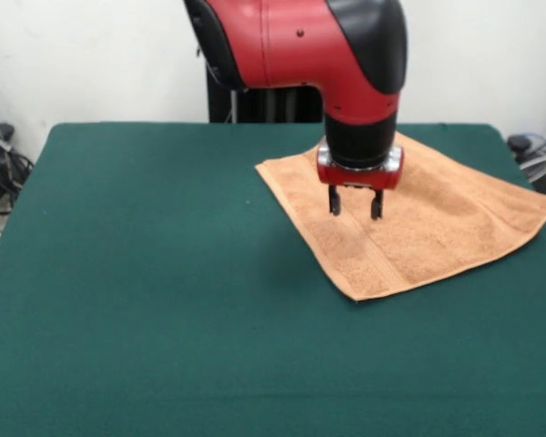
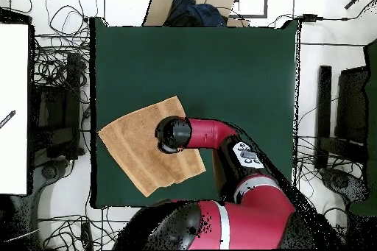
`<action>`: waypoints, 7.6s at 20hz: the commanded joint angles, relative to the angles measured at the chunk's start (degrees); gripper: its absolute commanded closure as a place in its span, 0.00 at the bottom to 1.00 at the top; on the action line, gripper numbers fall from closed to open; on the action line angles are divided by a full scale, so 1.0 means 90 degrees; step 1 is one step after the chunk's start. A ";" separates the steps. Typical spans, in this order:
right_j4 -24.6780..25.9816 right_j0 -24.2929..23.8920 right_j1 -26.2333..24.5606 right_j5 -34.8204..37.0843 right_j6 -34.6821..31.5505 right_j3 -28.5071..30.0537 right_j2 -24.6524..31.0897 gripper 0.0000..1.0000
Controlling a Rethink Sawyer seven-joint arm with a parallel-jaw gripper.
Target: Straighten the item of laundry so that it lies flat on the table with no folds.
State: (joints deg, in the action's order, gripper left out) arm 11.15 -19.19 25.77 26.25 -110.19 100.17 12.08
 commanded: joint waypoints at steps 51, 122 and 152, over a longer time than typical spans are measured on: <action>0.1524 -0.0786 -0.0787 0.1172 0.0981 -0.1797 0.1210 0.00; 0.1953 -0.0605 0.0201 0.1789 0.0767 -0.1733 0.1076 1.00; 0.2059 -0.0314 -0.0312 0.0847 -0.0102 -0.1560 0.0935 0.00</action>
State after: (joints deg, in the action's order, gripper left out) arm 26.06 -24.01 26.59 38.84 -110.19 84.87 20.83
